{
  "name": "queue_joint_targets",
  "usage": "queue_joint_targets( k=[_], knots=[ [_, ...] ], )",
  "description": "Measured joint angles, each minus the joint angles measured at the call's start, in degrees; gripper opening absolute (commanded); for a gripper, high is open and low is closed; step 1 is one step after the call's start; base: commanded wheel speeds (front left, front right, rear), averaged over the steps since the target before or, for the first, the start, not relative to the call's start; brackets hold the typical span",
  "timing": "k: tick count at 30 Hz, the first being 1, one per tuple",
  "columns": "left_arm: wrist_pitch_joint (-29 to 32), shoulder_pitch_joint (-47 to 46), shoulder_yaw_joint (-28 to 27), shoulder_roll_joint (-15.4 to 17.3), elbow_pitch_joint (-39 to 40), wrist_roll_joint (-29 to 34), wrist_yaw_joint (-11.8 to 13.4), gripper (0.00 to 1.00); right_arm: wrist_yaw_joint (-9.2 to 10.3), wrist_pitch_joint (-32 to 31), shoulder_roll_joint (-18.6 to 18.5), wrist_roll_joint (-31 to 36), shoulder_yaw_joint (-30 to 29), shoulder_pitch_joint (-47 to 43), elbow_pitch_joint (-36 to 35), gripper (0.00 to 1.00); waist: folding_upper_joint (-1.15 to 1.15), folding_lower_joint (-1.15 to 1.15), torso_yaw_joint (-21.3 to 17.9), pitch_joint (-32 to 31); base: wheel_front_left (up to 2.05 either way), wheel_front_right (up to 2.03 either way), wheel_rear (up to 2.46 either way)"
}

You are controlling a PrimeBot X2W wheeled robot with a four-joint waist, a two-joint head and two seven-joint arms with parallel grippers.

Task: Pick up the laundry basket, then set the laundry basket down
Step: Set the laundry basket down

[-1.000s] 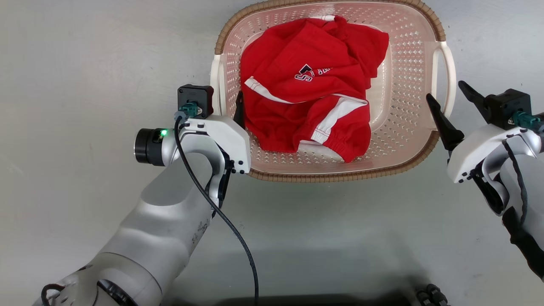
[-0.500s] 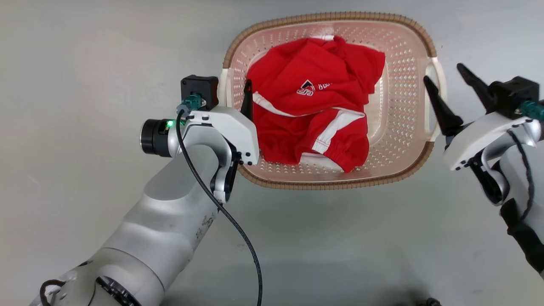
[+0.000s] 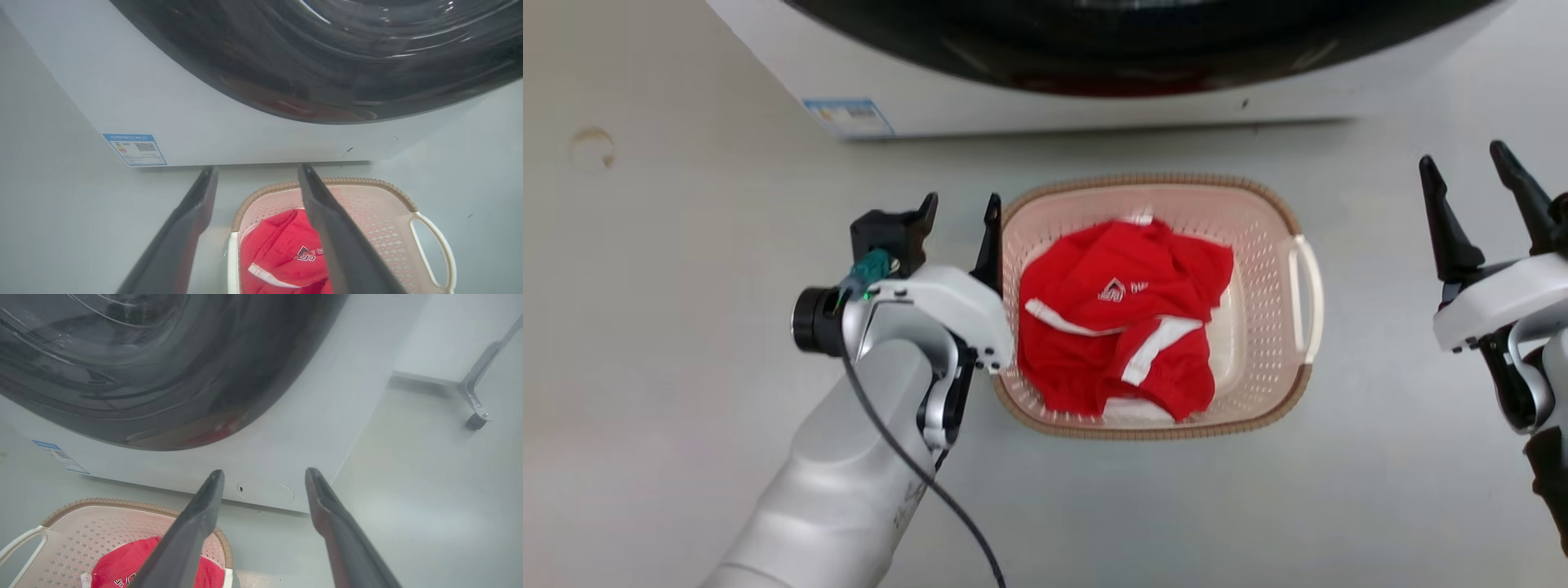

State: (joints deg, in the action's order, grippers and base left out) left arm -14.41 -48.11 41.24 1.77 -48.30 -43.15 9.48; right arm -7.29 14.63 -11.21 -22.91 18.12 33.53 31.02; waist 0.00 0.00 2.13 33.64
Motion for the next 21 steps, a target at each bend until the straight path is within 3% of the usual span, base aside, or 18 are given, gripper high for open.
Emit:
queue_joint_targets(
  k=[11,21],
  knots=[
    [0.01,16.36,-12.56,1.85,5.70,8.12,-4.78,1.00,0.00,0.01,2.41,6.55,-5.99,-11.53,-5.09,1.00,0.00,0.00,-0.13,-16.91,0.00,0.00,0.00],
    [0.02,29.47,-17.91,4.03,10.37,11.54,-6.98,1.00,0.01,0.00,2.66,9.27,-9.18,-24.31,-9.33,1.00,0.00,0.00,0.67,-31.27,0.00,0.00,0.00]
  ],
)
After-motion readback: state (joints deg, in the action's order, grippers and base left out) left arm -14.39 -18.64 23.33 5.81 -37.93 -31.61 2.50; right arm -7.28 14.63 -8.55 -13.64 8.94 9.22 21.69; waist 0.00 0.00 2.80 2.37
